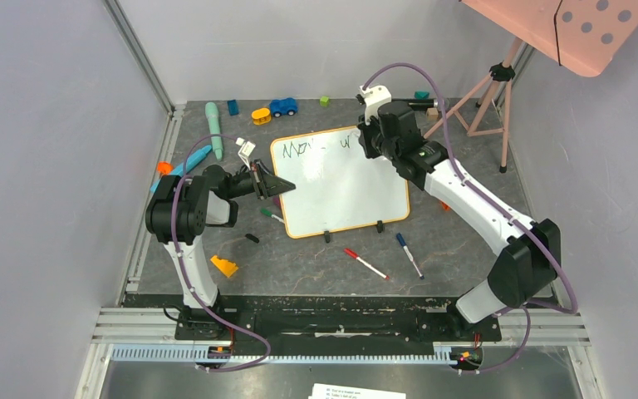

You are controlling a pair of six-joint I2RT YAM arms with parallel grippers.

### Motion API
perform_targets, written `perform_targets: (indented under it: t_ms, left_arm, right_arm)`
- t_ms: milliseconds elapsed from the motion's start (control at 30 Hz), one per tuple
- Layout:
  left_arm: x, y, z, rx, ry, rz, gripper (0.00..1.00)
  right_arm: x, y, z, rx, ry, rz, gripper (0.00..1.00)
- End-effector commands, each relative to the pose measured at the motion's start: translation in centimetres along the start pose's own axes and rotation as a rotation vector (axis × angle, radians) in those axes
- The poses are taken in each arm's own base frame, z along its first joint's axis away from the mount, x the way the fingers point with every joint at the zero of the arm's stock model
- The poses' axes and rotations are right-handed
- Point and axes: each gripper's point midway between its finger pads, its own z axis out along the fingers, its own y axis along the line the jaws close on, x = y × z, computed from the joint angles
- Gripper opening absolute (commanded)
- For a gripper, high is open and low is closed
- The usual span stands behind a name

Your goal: Write a sentence on the whiteboard

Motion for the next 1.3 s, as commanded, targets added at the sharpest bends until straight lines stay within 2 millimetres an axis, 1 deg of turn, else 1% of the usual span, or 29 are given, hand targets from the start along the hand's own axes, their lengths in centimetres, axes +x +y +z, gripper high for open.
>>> perform_targets:
  t_ms: [0,267,300,367,500,567,733,967,1000,1067,1133,1267]
  left_arm:
    - [-1.0,0.1,0.1,0.011,-0.024,0.193,0.02]
    - [-1.0,0.1,0.1,0.011,-0.024,0.194,0.02]
    - [-1.0,0.1,0.1,0.012,-0.023,0.193,0.02]
    - [-1.0,0.2,0.1,0.011,-0.024,0.192,0.02]
    - [-1.0,0.1,0.1,0.011,-0.024,0.192,0.02]
    - [-1.0,0.1,0.1,0.011,-0.024,0.193,0.02]
    - [-1.0,0.1,0.1,0.011,-0.024,0.191,0.02]
    - [-1.0,0.1,0.1,0.011,-0.023,0.192,0.02]
    - [-1.0,0.1,0.1,0.011,-0.024,0.193,0.02]
    - [-1.0,0.1,0.1,0.010,-0.024,0.193,0.02]
    - [-0.9,0.1,0.1,0.012,-0.023,0.194,0.02]
    - [-1.0,0.1,0.1,0.011,-0.024,0.195,0.02]
  right_arm:
    - [-1.8,-0.5,0.4,0.016,-0.055,0.003,0.00]
    - [-0.9,-1.2,0.8,0.057,-0.027,0.003,0.00]
    - [-0.9,-1.2,0.8,0.060,-0.026,0.028,0.00]
    - [-0.8,-1.1,0.8,0.055,-0.025,0.031,0.00]
    - [-0.8,0.0,0.8,-0.008,-0.031,0.023,0.00]
    - [-0.7,0.0,0.8,-0.006,-0.029,0.026,0.00]
    - [-0.3,-1.3,0.6,0.068,-0.018,0.032,0.00]
    - [-0.4,-0.2,0.7,0.002,-0.022,0.029,0.00]
    - [-0.2,-0.3,0.7,0.011,-0.020,0.030,0.00]
    - [0.1,-1.3,0.5,0.071,-0.010,0.042,0.00]
    - [0.3,-1.6,0.5,0.089,-0.002,0.042,0.00]
    - [0.0,-0.3,0.4,0.007,-0.015,0.033,0.00]
